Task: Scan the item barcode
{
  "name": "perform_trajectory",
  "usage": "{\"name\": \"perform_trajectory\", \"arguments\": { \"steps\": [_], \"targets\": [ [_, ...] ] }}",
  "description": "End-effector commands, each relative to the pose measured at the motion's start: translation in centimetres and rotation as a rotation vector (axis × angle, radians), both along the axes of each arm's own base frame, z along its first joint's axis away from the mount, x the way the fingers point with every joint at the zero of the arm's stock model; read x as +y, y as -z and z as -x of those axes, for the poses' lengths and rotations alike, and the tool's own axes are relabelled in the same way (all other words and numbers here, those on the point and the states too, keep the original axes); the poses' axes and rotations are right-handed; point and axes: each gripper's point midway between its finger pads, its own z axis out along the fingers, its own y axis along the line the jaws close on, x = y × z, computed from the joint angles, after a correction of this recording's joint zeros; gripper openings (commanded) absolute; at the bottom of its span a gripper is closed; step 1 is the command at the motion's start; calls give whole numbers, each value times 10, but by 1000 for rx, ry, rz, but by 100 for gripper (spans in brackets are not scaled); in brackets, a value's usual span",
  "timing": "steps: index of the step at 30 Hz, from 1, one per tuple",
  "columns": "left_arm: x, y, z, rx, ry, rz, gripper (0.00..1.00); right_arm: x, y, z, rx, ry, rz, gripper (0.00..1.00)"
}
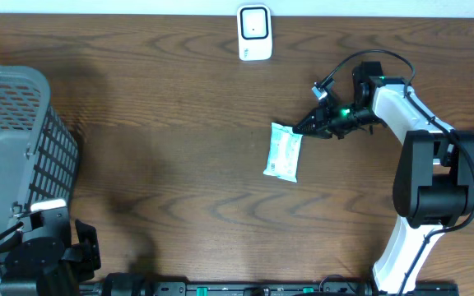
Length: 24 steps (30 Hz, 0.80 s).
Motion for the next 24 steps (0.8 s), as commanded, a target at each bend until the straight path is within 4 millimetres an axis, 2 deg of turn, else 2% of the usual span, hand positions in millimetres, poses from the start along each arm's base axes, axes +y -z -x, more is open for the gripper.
{"name": "perform_trajectory", "arguments": {
  "steps": [1, 2, 3, 8, 12, 15, 21, 24],
  "targets": [
    [3, -3, 2, -4, -4, -19, 84, -25, 21, -4, -16, 20, 206, 38],
    [3, -3, 2, -4, -4, -19, 84, -36, 31, -1, 7, 30, 300, 73],
    [3, -3, 2, -4, -4, -19, 83, -42, 36, 0, 16, 35, 348, 99],
    [3, -3, 2, -4, -4, -19, 83, -51, 44, 5, 123, 126, 424, 99],
    [3, -3, 2, -4, -4, -19, 83, -39, 47, 21, 227, 146, 440, 99],
    [3, -3, 2, -4, -4, -19, 83, -35, 55, 32, 285, 169, 540, 99],
    [3, -3, 2, -4, -4, -19, 83, -44, 80, 47, 471, 487, 780, 99],
    [3, -3, 2, -4, -4, -19, 84, -41, 94, 52, 487, 545, 793, 99]
  ]
}}
